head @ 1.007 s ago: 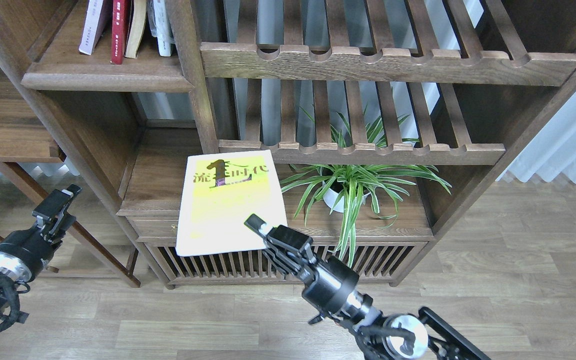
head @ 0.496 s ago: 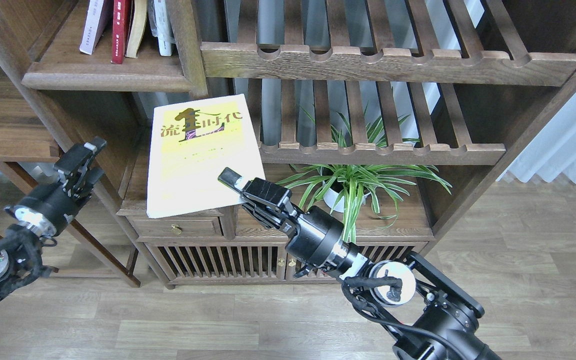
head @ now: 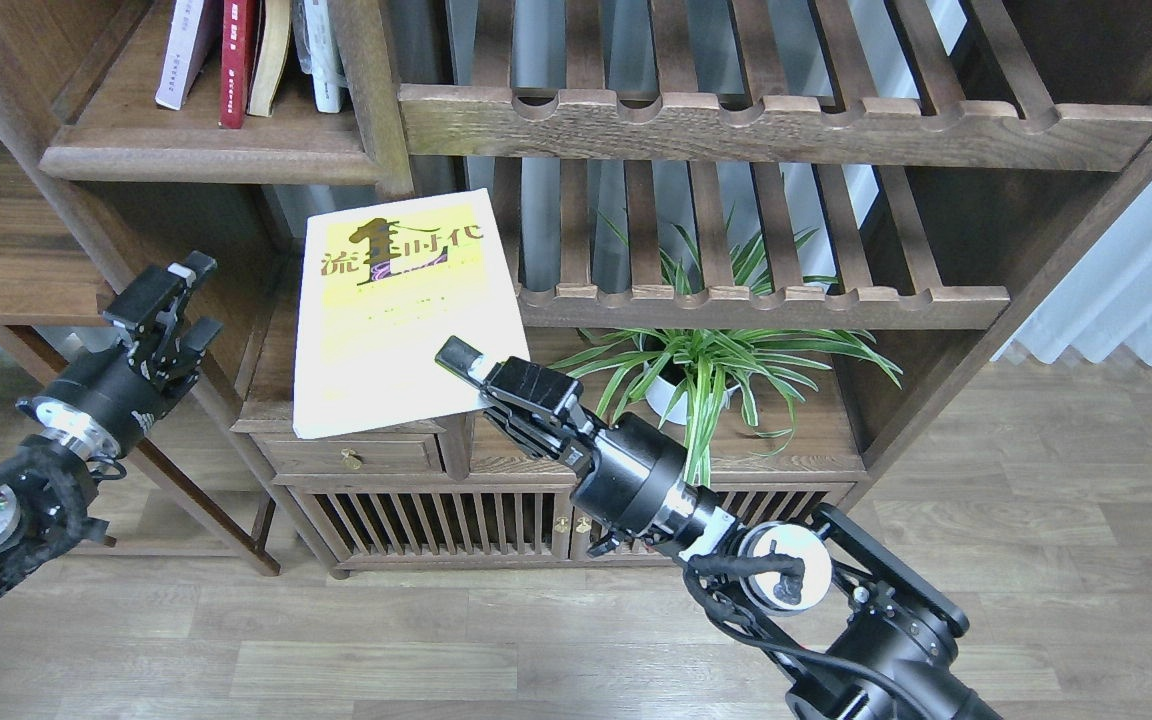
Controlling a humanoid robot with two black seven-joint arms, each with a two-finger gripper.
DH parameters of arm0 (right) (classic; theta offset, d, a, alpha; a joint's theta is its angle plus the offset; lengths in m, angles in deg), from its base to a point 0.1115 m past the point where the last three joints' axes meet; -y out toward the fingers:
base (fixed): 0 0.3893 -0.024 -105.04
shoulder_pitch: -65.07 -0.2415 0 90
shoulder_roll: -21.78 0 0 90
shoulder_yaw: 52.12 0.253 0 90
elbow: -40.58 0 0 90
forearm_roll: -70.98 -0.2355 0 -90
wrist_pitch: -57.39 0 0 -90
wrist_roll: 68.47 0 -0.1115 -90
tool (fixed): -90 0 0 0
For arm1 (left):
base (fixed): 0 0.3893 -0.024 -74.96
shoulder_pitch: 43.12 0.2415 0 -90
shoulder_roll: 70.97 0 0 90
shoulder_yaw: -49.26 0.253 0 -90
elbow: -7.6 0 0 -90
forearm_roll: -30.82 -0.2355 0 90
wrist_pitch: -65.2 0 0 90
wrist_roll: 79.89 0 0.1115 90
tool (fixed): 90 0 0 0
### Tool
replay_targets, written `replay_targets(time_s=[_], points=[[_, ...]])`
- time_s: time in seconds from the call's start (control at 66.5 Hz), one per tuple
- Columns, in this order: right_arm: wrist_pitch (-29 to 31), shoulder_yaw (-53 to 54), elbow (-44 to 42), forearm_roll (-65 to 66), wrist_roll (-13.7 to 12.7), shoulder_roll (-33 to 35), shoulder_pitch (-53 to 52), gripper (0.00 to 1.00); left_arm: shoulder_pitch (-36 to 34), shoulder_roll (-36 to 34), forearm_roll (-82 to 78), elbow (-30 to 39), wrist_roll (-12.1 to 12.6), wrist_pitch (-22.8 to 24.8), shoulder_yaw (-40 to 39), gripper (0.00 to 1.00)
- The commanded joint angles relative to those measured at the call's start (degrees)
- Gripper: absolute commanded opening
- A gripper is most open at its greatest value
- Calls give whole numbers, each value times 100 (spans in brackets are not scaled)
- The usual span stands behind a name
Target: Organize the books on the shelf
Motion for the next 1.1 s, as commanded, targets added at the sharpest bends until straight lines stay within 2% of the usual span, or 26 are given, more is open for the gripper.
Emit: replay_targets(time_s=[0.0, 0.255, 0.586, 1.082], points=[[-7, -6, -38, 0, 3, 0, 0, 6, -7, -87, 7, 74, -31, 0, -8, 96], [-7, -23, -179, 0, 3, 0, 9, 6, -25, -8, 7, 74, -31, 0, 0, 96], [-7, -129, -232, 0, 3, 0, 18, 6, -51, 457, -19, 74, -23, 0, 53, 95], [-7, -322, -223, -9, 38, 0, 35, 6, -385, 1143, -37, 74, -23, 0, 642, 88]])
